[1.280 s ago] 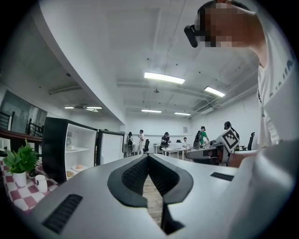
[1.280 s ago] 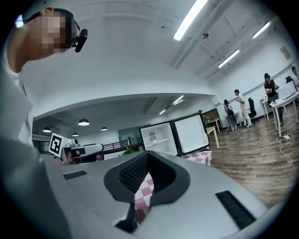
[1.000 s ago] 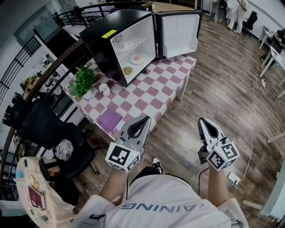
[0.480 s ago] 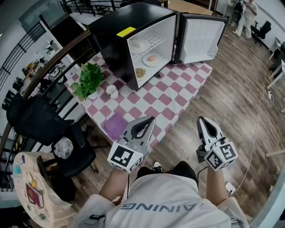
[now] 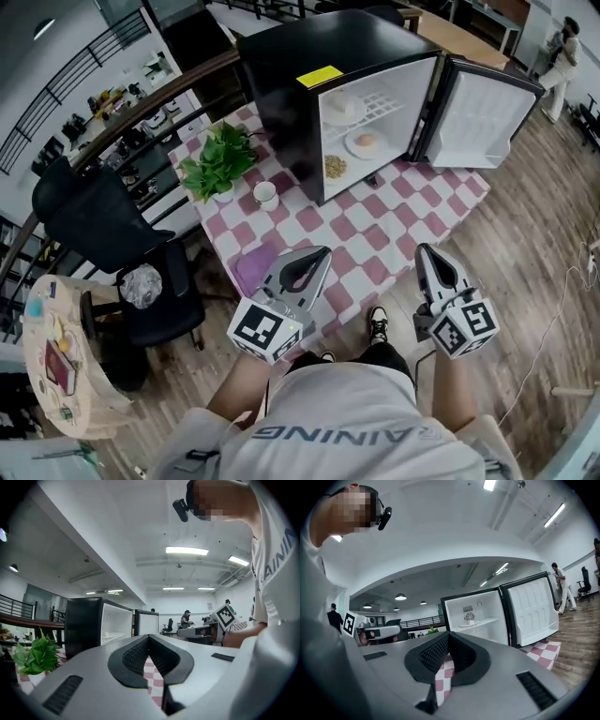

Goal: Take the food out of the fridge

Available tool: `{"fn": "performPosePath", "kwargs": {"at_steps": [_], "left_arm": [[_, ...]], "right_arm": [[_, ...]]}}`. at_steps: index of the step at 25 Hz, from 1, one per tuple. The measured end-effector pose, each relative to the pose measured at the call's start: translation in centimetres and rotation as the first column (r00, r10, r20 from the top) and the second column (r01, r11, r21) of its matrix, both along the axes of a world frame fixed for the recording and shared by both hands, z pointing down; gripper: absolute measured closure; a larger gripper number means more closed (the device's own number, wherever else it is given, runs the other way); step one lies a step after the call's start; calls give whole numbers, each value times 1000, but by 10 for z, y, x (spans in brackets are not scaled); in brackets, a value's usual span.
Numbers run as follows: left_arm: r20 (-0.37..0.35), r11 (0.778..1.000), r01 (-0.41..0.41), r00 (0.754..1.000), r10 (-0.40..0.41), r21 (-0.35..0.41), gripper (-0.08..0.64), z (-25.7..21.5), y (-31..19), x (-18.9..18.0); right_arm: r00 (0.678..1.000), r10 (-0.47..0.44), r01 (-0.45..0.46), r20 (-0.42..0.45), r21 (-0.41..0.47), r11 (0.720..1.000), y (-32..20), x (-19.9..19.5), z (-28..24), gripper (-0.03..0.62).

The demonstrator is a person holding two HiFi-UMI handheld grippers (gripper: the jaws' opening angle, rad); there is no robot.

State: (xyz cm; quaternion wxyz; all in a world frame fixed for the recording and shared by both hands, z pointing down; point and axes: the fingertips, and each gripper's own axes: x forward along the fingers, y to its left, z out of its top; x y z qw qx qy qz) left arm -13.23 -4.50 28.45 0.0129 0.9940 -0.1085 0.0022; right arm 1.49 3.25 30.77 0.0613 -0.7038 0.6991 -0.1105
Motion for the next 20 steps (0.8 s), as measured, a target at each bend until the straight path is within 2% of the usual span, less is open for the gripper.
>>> {"fn": "performPosePath", "kwargs": {"at_steps": [4,7,10,15,20], "left_arm": [[-4,996,91,996,-91,-21,555,-1,-25,21],[0,985,173,985,-173,-7,555,-3,-41,37],[-2,966,259,966,-259,-18,555,-6,-57,53],[20,934,356,935,-355,-25,555,-5,-72,80],[38,886,462,887,-460,-36,555,5,-84,93]], "right_arm": [[997,-69,69,22,-1,998,-33,33,2,572],[990,-139,139,34,5,990,-57,58,4,572],[978,-205,205,44,4,979,-79,82,5,572],[955,-288,290,73,-9,957,-112,119,11,572],[920,-375,380,113,-23,925,-140,139,29,572]]}}
